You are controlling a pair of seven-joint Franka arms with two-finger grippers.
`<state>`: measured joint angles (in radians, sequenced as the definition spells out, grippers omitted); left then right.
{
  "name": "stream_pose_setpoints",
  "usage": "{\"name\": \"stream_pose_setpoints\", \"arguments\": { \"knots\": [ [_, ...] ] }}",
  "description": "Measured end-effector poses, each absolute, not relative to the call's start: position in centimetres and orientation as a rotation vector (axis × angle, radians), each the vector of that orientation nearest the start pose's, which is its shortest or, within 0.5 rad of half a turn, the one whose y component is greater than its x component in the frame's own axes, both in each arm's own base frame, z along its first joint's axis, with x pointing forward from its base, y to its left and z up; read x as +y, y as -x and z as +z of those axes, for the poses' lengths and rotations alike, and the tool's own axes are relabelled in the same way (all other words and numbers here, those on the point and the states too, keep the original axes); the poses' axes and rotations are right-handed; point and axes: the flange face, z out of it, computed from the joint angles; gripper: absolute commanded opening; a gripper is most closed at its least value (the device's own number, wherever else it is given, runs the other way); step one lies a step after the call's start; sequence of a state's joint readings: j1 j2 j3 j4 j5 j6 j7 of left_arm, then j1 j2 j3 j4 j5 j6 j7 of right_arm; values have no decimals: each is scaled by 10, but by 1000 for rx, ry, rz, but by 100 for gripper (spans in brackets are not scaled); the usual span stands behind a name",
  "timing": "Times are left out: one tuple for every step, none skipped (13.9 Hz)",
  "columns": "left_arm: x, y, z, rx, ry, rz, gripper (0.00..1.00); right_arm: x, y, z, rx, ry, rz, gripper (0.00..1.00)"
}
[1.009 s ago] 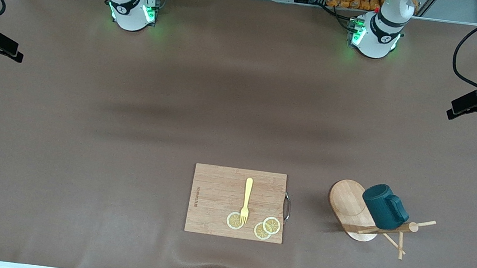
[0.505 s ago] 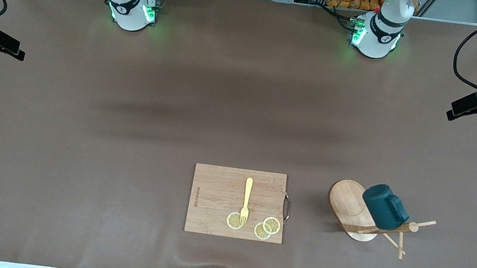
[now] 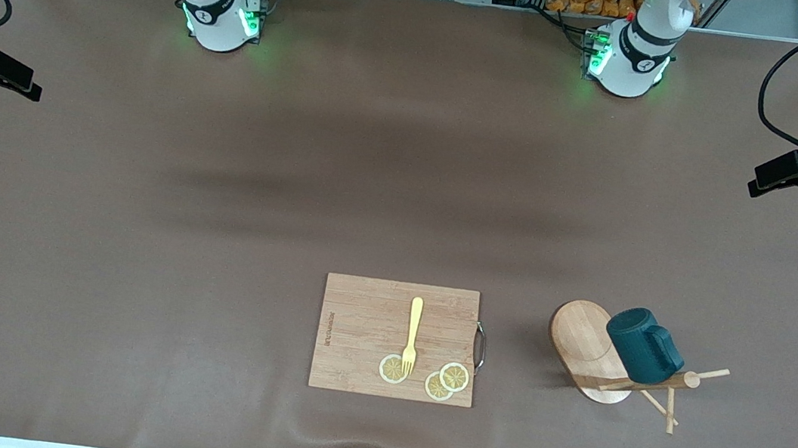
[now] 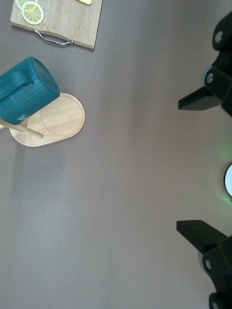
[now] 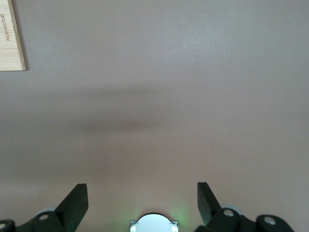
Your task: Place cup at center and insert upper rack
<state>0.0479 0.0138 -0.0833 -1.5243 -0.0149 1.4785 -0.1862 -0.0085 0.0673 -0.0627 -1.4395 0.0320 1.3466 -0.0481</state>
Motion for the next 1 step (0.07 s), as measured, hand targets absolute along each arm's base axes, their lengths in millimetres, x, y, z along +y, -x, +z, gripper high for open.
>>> {"name": "stream_pose_setpoints", "arguments": {
  "knots": [
    [-25, -549, 632, -224, 3140, 93, 100, -34, -550, 630, 29, 3095, 245, 100]
  ]
}}
